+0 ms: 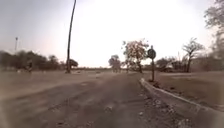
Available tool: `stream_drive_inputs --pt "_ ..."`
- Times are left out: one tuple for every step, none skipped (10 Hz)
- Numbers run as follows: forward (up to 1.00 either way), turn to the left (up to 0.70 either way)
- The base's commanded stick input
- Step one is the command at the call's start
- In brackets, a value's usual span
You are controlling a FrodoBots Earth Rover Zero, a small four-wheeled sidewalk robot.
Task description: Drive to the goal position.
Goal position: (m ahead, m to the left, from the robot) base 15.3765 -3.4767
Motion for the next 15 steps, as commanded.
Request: stream_drive_inputs --pt "0.7 0.0" --pt "0.7 0.0" --pt "0.7 0.0" --pt "0.7 0.0" --pt "0.7 0.0" --pt "0.7 0.0" --pt "0.7 0.0" --pt "0.7 0.0" --pt "0.7 0.0" --pt "0.7 0.0" --pt "0.7 0.0" --pt "0.7 0.0" --pt "0.7 0.0" --pt "0.7 0.0" --pt "0.7 0.0"
